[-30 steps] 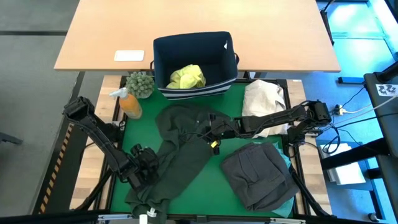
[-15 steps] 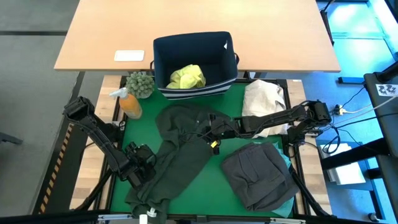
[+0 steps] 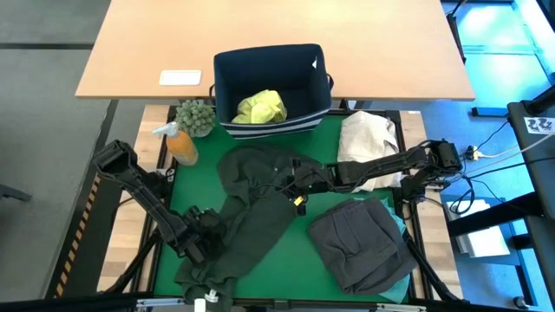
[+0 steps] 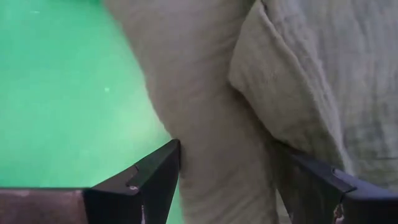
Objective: Fold laundry
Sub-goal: Fold the green polo shirt
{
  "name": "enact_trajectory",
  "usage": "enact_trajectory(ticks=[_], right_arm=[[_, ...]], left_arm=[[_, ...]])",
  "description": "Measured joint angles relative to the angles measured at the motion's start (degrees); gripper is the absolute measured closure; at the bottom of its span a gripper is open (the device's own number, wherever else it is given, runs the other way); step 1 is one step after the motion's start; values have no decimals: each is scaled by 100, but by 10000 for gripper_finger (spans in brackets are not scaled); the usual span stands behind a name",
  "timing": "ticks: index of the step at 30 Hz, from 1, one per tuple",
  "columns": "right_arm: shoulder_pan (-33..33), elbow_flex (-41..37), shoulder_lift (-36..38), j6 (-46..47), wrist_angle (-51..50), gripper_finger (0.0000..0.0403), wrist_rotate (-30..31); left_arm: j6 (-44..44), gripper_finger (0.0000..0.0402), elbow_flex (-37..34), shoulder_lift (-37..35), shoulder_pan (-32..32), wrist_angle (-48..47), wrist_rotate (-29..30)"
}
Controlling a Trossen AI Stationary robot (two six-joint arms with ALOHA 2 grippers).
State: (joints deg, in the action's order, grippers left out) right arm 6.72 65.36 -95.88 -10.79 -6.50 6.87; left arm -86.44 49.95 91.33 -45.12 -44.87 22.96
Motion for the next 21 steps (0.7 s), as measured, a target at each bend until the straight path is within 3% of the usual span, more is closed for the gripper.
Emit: enact_trajectory(ticks=[14, 21], right_arm=[[0, 0, 0, 0, -2, 398, 0], [0, 0, 0, 0, -2, 398, 0]], left_arm=[[864, 160, 0, 0, 45, 1257, 216], [1179, 160, 2, 0, 162, 1428, 242]])
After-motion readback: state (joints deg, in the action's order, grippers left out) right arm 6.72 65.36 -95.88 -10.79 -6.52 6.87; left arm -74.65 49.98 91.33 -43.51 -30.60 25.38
